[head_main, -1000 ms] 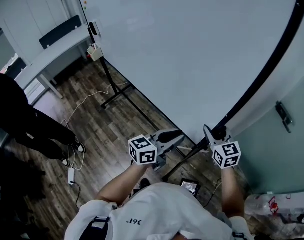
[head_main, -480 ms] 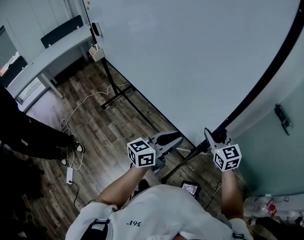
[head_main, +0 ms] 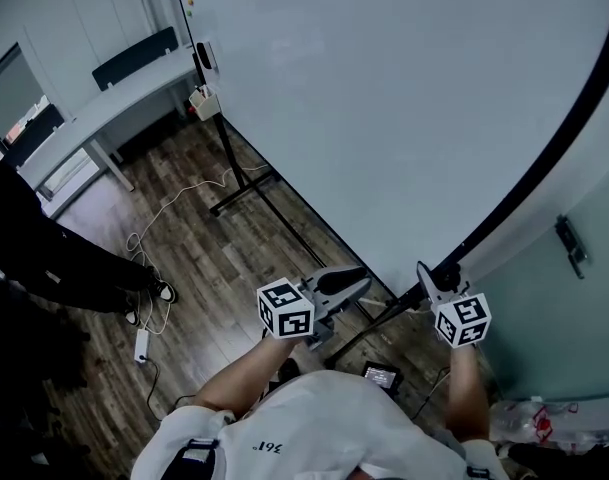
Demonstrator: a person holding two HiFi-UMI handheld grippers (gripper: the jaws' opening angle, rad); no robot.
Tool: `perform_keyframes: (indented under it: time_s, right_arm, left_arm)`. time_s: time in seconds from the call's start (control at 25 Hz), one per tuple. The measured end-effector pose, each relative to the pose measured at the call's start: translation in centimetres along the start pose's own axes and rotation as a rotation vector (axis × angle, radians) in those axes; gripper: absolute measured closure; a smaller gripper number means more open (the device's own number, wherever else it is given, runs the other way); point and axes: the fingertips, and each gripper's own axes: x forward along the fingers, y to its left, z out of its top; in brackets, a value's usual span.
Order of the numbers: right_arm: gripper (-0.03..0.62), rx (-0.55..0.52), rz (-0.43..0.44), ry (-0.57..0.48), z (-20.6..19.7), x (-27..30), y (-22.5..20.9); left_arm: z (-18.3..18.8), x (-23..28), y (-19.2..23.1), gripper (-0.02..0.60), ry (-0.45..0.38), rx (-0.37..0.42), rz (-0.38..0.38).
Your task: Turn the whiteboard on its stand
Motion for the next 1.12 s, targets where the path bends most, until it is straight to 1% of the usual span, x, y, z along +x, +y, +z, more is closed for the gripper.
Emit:
perform_keyframes:
  time_s: [0.36,0.76,1.12]
  right_arm:
    - [0.447,-0.003,0.011,0.010,-0.1,0.1,0.0]
    - [0.447,-0.009,0.009,0.029,-0.1,-1.5,1.1]
    - [0.448,-0.018,0.008,0.043,-0.3,-2.4,1.4]
  left_arm:
    - [0.3,-0.7,0.2,0.508,-0.004,-0.001,0.007]
    - [0.8,-0.8,-1.0,0.508,0.001,0.001,-0.037]
    - [0.8,-0.9,-1.4,0.508,0.005,0.004,-0.046]
